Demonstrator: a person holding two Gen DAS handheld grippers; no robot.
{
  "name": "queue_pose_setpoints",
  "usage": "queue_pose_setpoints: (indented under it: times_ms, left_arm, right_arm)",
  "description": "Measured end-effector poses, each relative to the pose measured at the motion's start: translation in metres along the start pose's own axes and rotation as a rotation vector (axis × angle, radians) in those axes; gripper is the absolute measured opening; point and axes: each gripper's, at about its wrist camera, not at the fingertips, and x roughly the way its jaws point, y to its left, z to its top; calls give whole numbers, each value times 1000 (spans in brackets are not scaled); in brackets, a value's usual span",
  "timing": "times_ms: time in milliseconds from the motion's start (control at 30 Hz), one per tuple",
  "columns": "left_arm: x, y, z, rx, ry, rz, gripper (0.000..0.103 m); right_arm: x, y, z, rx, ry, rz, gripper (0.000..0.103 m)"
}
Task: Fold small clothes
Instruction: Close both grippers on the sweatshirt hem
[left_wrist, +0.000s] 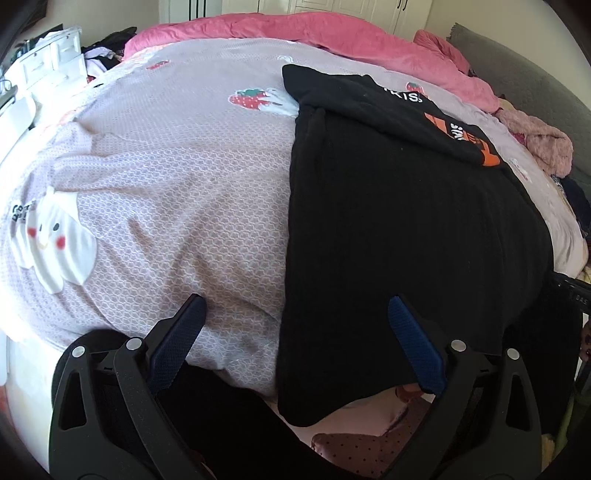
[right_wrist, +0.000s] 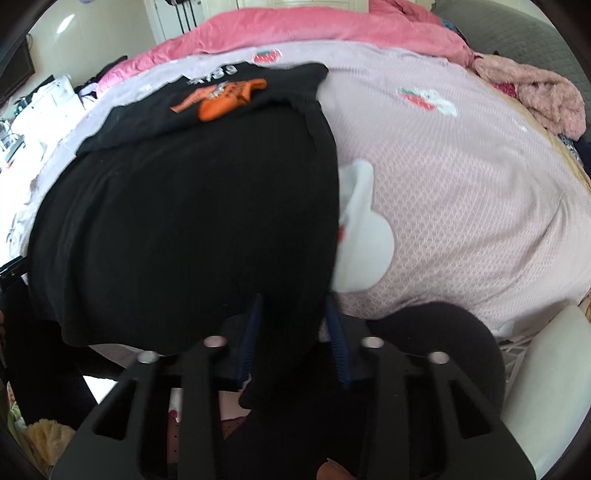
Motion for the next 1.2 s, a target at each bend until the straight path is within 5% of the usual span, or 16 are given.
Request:
queue_pose_setpoints:
  times_ms: [233, 433, 667, 833, 1200]
  left_arm:
    - [-2, 1, 0, -6, 0, -3, 92]
    - [7, -1, -3, 0, 31, -5, 92]
    - [4, 3, -4, -11, 21, -2, 63]
    - [-1, 2, -5, -17, 24, -44, 43]
    - [8, -6, -10, 19, 41, -69, 44]
  right_arm:
    - [-23, -19, -7, 7, -57, -1, 6]
    - [-10, -16, -7, 2, -16, -21, 8]
    - [-14, -20, -10, 16, -16, -5, 28]
    - [-10, -7, -12, -24, -7, 16, 33]
    - [0, 7, -15, -60, -1, -20, 44]
